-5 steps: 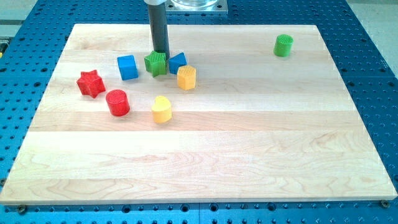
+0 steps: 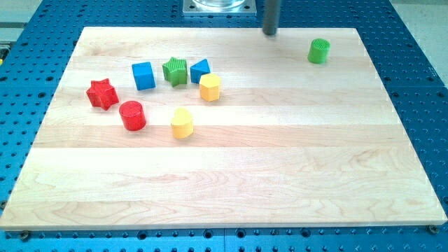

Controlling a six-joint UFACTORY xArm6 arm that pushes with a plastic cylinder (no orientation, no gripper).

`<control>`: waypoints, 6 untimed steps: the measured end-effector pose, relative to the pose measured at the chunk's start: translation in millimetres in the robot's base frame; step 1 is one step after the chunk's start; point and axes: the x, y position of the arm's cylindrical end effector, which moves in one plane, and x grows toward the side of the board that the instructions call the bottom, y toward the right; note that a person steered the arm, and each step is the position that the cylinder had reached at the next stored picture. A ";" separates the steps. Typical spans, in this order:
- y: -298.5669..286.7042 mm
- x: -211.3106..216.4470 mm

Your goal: Push the green circle parallel to the triangle

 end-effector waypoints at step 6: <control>75.4 73.5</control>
